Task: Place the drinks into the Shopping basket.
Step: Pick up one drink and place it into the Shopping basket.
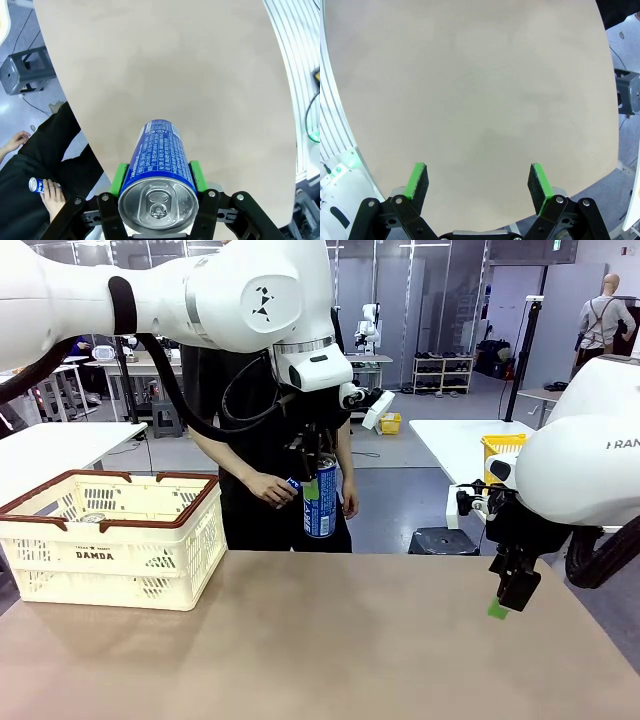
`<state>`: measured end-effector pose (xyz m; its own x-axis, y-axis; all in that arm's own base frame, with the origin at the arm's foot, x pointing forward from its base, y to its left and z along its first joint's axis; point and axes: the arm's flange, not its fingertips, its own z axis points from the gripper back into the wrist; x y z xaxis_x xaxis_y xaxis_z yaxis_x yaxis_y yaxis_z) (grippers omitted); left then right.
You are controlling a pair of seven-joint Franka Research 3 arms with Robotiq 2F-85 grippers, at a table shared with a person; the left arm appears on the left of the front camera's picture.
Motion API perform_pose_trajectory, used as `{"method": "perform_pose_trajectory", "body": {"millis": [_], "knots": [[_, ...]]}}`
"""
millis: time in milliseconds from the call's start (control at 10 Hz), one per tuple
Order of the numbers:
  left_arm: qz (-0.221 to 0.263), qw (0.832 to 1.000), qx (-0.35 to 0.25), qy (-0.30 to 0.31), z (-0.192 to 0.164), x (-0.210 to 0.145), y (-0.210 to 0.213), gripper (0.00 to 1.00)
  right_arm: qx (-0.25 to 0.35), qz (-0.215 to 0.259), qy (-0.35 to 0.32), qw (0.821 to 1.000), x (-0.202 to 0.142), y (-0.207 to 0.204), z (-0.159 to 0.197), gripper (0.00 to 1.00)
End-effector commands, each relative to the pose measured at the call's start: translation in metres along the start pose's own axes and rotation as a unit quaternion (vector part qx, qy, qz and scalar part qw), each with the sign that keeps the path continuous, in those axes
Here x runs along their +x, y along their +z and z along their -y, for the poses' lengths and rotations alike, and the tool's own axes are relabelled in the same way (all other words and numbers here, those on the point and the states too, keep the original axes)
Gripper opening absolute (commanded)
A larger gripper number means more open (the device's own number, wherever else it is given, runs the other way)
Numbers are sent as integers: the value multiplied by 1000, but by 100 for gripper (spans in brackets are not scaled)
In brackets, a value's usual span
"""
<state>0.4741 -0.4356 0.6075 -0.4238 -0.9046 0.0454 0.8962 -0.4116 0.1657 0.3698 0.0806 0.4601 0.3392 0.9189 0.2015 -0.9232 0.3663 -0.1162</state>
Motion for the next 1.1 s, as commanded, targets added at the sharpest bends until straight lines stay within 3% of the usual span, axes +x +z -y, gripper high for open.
{"method": "perform_pose_trajectory", "body": {"millis": [0,100,500,1000], "knots": [[2,1000,4,5,0,2,5,4,-1,-4,-1,1000,0,1,0,100],[0,1000,0,0,0,0,0,58,-1,-4,-1,1000,0,1,0,100],[-25,991,83,98,22,-90,33,58,-1,-4,-1,1000,0,1,0,100],[-62,959,122,247,76,-260,61,58,-1,-4,-1,1000,0,1,0,100]]}}
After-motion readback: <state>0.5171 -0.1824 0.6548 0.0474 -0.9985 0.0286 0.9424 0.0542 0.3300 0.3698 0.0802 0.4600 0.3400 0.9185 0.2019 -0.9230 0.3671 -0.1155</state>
